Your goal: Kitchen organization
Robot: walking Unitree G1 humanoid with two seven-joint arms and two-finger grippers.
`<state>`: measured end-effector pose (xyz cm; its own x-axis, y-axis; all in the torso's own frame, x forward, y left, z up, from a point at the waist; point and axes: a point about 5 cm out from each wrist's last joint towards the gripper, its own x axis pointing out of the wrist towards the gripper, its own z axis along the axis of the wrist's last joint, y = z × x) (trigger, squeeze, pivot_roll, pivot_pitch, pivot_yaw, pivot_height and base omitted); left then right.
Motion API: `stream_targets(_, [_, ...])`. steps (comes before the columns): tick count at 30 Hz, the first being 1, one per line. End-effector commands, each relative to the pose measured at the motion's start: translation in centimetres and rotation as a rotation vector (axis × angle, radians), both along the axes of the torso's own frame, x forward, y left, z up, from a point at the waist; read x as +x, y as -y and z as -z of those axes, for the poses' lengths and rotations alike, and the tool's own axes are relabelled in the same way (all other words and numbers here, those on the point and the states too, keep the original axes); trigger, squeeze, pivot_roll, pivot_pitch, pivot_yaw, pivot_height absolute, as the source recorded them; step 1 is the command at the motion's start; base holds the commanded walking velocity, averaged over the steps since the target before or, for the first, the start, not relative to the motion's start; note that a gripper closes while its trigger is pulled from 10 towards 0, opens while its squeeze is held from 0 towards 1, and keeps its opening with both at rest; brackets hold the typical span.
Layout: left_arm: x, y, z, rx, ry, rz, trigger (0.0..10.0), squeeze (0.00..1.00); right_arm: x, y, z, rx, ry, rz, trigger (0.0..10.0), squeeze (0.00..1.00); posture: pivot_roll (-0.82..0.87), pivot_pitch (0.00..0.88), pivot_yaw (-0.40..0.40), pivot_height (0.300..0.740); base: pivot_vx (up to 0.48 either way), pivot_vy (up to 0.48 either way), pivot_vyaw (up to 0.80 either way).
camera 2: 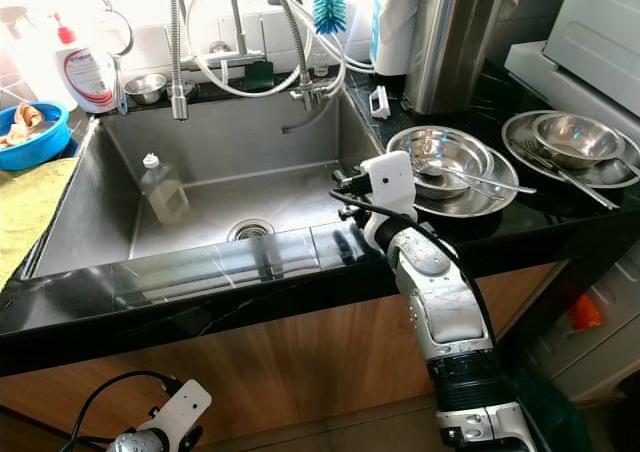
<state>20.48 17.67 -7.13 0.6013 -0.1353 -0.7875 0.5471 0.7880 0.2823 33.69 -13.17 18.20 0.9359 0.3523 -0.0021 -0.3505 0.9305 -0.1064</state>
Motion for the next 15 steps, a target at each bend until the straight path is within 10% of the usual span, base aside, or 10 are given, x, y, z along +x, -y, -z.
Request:
stream_targets(1, [-0.8, -0.8, 0.4, 0.017, -0.025, -0.014, 10.0, 0.00, -0.4, 0.1, -0.7, 0.012, 0.041, 0.023, 10.0, 0.00, -0.13, 0.000, 0.072, 0.740, 0.000, 0.000, 0.00])
stream_targets(15, [-0.7, -0.9, 0.3, 0.020, -0.024, -0.007, 10.0, 0.00, -3.3, 2.6, -3.3, 0.038, 0.205, 0.229, 10.0, 0.00, -0.14, 0.000, 0.075, 0.740, 0.000, 0.000, 0.00])
